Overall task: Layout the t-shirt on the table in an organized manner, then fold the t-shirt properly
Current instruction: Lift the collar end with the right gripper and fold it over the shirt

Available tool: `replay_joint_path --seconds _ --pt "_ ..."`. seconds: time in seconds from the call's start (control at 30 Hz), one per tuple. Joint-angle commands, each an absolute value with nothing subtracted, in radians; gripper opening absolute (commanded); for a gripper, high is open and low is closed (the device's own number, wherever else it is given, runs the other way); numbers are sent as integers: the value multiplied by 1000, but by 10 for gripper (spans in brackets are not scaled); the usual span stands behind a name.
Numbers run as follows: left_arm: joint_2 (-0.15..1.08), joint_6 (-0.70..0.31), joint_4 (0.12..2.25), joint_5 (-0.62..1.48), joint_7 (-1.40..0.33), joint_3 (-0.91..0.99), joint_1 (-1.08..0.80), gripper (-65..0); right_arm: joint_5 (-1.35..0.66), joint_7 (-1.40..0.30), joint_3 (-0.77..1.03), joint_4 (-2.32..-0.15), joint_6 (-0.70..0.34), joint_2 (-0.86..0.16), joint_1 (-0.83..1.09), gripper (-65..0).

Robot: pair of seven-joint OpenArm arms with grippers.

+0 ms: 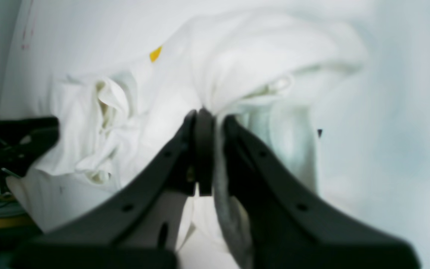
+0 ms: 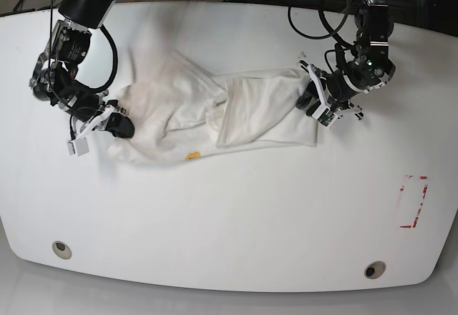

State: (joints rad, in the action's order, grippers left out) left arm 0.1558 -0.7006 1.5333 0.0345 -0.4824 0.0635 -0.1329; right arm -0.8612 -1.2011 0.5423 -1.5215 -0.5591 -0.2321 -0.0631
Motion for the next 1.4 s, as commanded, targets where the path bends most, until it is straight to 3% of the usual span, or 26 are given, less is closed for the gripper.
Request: replay_joint_path --seconds 0.0,0.47,1.37 --pt "163 -698 1538 10 -516 67 -128 -503 -885 -1213 547 -1603 -555 -240 -81 -650" --pt "163 -698 1538 10 -518 64 -127 -503 -1059 -1282 539 -1629 -545 -165 -67 -650" --pt "163 -698 1537 8 -518 64 -127 -503 -1024 -1270 277 -1618 -545 82 -120 -650"
